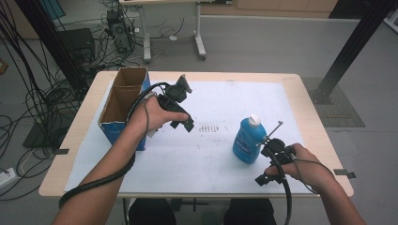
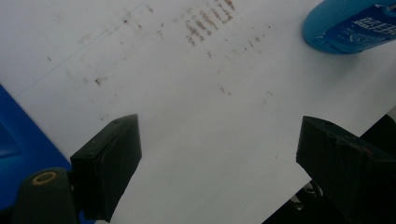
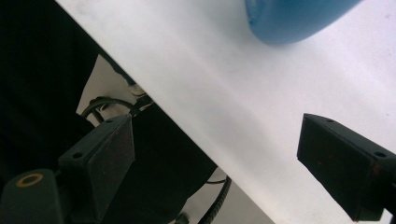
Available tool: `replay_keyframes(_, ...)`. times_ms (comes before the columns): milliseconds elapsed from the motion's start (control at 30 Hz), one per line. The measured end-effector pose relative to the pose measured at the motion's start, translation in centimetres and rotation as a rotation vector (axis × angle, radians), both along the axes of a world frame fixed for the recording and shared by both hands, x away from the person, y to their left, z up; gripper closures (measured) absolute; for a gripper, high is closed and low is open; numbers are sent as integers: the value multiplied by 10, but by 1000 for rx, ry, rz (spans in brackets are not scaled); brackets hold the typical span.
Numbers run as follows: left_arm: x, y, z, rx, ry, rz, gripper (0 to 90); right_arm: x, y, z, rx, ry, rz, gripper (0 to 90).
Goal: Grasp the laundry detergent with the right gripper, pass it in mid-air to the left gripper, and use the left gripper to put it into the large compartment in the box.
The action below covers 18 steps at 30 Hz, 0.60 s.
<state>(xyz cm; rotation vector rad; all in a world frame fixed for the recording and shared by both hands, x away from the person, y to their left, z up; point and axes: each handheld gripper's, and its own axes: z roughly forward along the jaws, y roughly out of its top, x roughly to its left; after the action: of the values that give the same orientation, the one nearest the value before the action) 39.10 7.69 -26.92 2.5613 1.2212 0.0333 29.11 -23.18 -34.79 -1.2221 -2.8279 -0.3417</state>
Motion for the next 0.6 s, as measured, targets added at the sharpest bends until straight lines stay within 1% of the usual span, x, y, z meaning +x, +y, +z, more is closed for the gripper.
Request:
replay_keyframes(67, -3, 0, -1, -2, -3, -2, 141, 1, -3, -2, 1, -9, -7, 109)
replay_keyframes(133, -4, 1, -2, -9, -6, 0, 136, 2, -5, -4, 5, -23, -26, 110)
replay_keyframes(200, -5, 2, -4, -13, -9, 2, 135, 3, -7, -6, 10, -29, -30, 110)
replay_keyframes(333, -9, 3, -6, -23, -19, 2, 134, 5, -10, -9, 32, -56, -50, 109)
replay_keyframes(400, -12, 3, -8, -23, -32, 7, 122, 6, -11, -11, 34, -72, -55, 109)
replay_keyframes(467, -13, 4, -9, -28, -36, 9, 121, 7, -13, -13, 41, -81, -58, 109)
replay_keyframes(500, -14, 5, -10, -31, -39, 9, 119, 7, -13, -14, 47, -83, -58, 109)
replay_keyframes(533, -15, 5, -11, -33, -41, 8, 116, 7, -14, -15, 59, -99, -60, 109)
replay_keyframes(600, -17, 6, -12, -41, -44, 14, 115, 7, -15, -17, 68, -110, -70, 110)
